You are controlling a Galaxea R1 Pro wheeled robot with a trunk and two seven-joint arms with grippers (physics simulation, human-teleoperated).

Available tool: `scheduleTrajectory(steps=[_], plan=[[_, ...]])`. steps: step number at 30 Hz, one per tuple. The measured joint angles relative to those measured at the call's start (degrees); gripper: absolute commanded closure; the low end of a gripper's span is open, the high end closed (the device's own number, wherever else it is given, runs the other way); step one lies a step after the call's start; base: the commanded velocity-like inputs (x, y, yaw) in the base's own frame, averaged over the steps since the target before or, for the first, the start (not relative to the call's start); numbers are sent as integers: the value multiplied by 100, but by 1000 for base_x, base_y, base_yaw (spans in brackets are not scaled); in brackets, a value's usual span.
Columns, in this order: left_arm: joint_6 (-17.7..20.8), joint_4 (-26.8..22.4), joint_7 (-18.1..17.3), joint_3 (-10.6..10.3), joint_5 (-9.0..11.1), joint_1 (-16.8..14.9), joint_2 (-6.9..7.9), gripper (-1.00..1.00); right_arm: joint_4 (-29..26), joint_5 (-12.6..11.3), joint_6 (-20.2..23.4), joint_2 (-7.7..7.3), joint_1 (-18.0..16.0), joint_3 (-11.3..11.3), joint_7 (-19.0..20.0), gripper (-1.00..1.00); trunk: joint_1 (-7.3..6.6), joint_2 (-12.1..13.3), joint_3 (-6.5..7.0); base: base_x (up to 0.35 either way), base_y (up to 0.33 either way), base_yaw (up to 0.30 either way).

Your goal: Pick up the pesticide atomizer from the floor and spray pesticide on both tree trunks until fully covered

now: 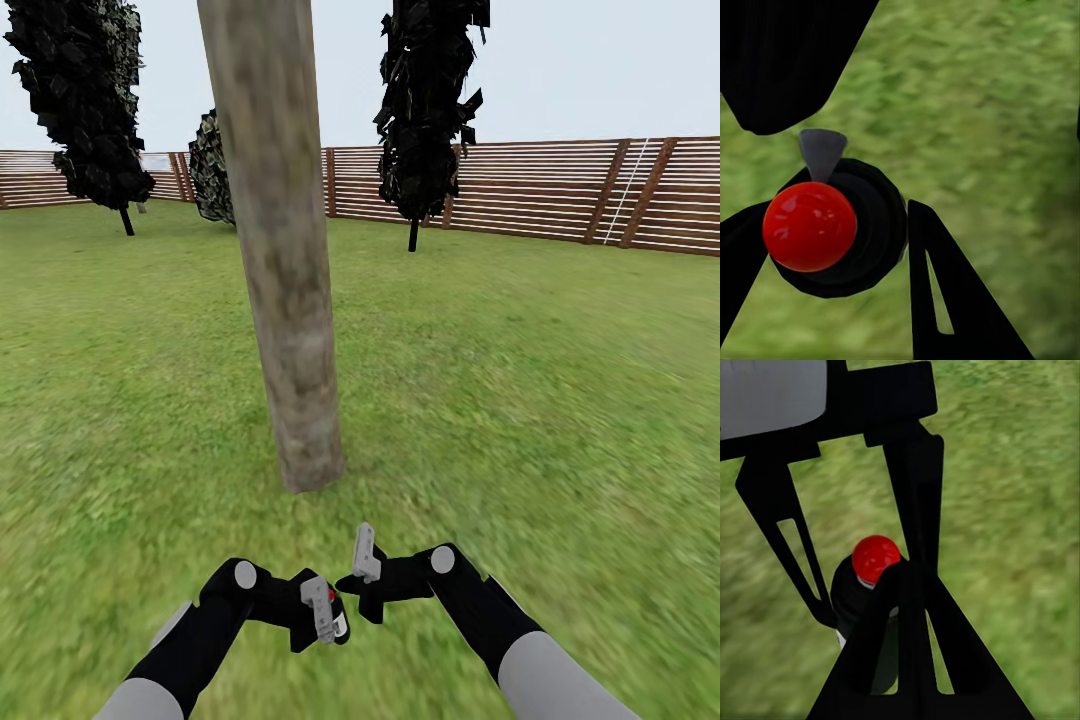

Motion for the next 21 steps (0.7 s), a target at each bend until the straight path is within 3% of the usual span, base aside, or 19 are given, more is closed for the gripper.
scheduleTrajectory(steps=[21], plan=[[3, -9, -3, 9, 19, -16, -21, 100, 9, 6, -2, -6, 0, 0, 0, 100, 0, 0, 0, 0, 0, 0]])
